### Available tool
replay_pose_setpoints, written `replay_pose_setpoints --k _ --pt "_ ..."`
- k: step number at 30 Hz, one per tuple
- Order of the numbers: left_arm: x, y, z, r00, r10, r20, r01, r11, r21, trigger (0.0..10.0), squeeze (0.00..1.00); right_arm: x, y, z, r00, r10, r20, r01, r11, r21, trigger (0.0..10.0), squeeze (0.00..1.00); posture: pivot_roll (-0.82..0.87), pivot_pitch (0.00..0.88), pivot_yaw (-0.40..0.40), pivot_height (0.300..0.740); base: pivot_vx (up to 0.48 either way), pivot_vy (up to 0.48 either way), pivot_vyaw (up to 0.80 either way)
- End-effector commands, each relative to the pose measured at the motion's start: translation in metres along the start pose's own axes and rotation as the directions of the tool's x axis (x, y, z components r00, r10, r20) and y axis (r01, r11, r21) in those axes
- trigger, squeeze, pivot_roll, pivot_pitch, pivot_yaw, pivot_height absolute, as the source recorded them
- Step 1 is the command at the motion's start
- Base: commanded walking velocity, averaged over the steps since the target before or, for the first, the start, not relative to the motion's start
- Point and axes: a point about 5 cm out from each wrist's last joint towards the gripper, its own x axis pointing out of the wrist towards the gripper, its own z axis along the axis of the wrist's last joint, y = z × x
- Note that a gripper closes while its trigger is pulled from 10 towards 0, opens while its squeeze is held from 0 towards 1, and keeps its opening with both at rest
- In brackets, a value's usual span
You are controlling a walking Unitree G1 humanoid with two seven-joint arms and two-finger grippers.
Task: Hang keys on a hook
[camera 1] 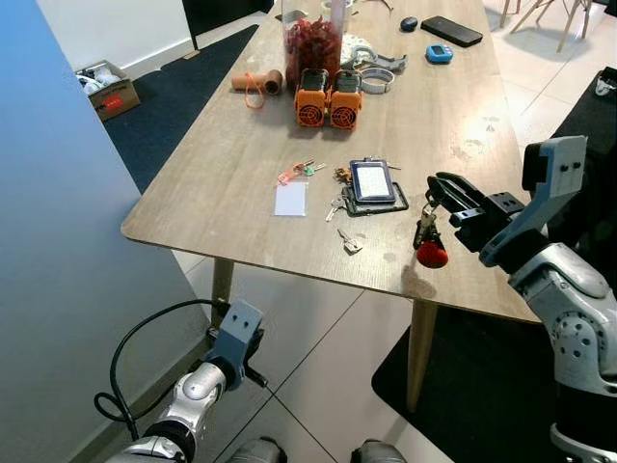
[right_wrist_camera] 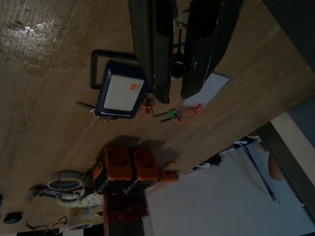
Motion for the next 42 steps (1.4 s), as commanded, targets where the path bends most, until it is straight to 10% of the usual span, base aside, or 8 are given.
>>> replay_pose_setpoints --k 1,29,31,32,35,36,37,42 --pt "-0.003 0.0 -0.006 1.0 -0.017 -0.021 0.018 1.0 0.01 10.0 0.0 -0.001 0.002 0.005 1.0 0.01 0.011 -0.01 1.0 -0.006 0.0 0.0 0.02 0.096 0.019 0.74 0.0 0.0 0.0" --pt "-0.003 -0.004 -0.006 0.999 -0.036 -0.02 0.036 0.999 -0.002 10.0 0.0 -0.006 -0.007 0.009 0.999 -0.048 0.025 0.049 0.999 -0.024 0.0 0.0 0.02 0.1 0.025 0.74 0.0 0.0 0.0" --pt "-0.003 -0.003 -0.006 0.999 -0.036 -0.02 0.036 0.999 -0.001 10.0 0.0 -0.006 -0.01 0.01 0.997 -0.068 0.033 0.068 0.997 -0.023 0.0 0.08 0.02 0.101 0.024 0.74 0.0 0.0 0.0" --pt "-0.003 -0.003 -0.006 0.999 -0.035 -0.021 0.035 0.999 -0.001 10.0 0.0 -0.005 -0.013 0.011 0.995 -0.091 0.038 0.092 0.995 -0.025 0.0 1.0 0.02 0.101 0.024 0.74 0.0 0.0 0.0" --pt "-0.003 -0.002 -0.006 0.999 -0.034 -0.023 0.034 0.999 0.0 10.0 0.0 -0.005 -0.017 0.011 0.992 -0.12 0.037 0.121 0.992 -0.03 1.3 1.0 0.02 0.099 0.024 0.74 0.0 0.0 0.0" --pt "-0.003 -0.002 -0.006 0.999 -0.033 -0.024 0.033 0.999 0.0 10.0 0.0 -0.004 -0.021 0.012 0.987 -0.158 0.042 0.159 0.986 -0.043 10.0 1.0 0.02 0.098 0.023 0.74 0.0 0.0 0.0" --pt "-0.003 -0.002 -0.007 0.999 -0.033 -0.025 0.033 0.999 0.001 10.0 0.0 -0.004 -0.025 0.014 0.98 -0.192 0.054 0.194 0.98 -0.05 10.0 0.0 0.02 0.096 0.024 0.74 0.0 0.0 0.0" --pt "-0.004 -0.002 -0.008 0.999 -0.034 -0.03 0.034 0.999 0.005 10.0 0.0 -0.006 -0.036 0.02 0.953 -0.286 0.102 0.293 0.954 -0.056 10.0 0.0 0.02 0.093 0.024 0.74 0.0 0.0 0.0"
